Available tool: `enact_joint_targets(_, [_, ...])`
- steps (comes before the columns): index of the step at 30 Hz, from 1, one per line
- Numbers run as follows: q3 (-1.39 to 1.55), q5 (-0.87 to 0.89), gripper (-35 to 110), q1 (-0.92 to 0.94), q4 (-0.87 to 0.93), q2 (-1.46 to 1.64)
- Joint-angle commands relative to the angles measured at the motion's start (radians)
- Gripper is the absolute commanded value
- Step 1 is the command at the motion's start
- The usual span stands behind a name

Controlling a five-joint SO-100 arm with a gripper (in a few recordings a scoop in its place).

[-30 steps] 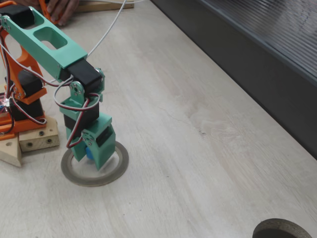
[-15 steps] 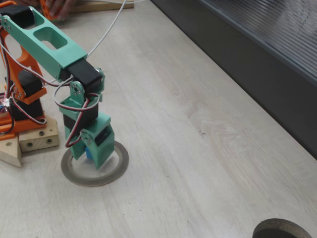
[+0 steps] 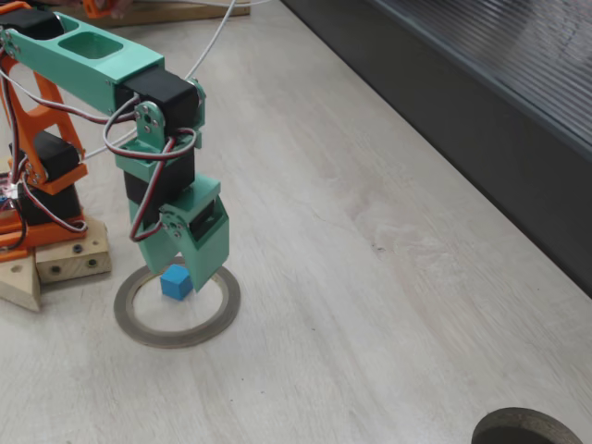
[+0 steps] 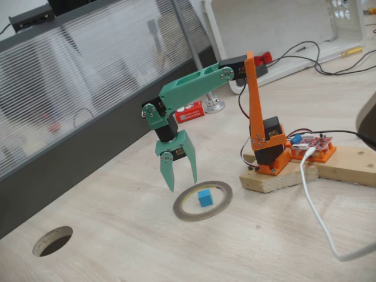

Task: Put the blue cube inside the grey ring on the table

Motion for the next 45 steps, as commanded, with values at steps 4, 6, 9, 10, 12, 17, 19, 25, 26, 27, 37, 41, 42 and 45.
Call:
enact_joint_targets(4, [-0.018,0.002,42,0.017,0.031,0.038])
enact_joint_targets(6, [-0.018,0.002,42,0.017,0.031,0.038])
enact_joint_targets(9, [-0.018,0.002,42,0.015,0.031,0.038])
enact_joint_targets(10, [-0.018,0.002,42,0.015,0.031,0.038])
enact_joint_targets(12, [-0.018,0.002,42,0.015,0.031,0.038])
enact_joint_targets(17, [-0.018,0.002,41,0.015,0.060,0.029])
enact_joint_targets(19, [-0.021,0.002,41,0.015,0.077,0.029])
enact_joint_targets(25, [-0.029,0.002,29,0.015,0.083,0.037])
enact_joint_targets(26, [-0.031,0.002,25,0.015,0.081,0.038])
enact_joint_targets(27, [-0.031,0.002,21,0.015,0.081,0.038])
enact_joint_targets(37, [-0.021,0.002,1,0.015,0.089,0.038])
enact_joint_targets(41, [-0.020,0.002,1,0.015,0.089,0.038])
enact_joint_targets(42, [-0.020,0.002,1,0.015,0.089,0.038])
enact_joint_targets(45, [-0.018,0.006,1,0.015,0.089,0.038])
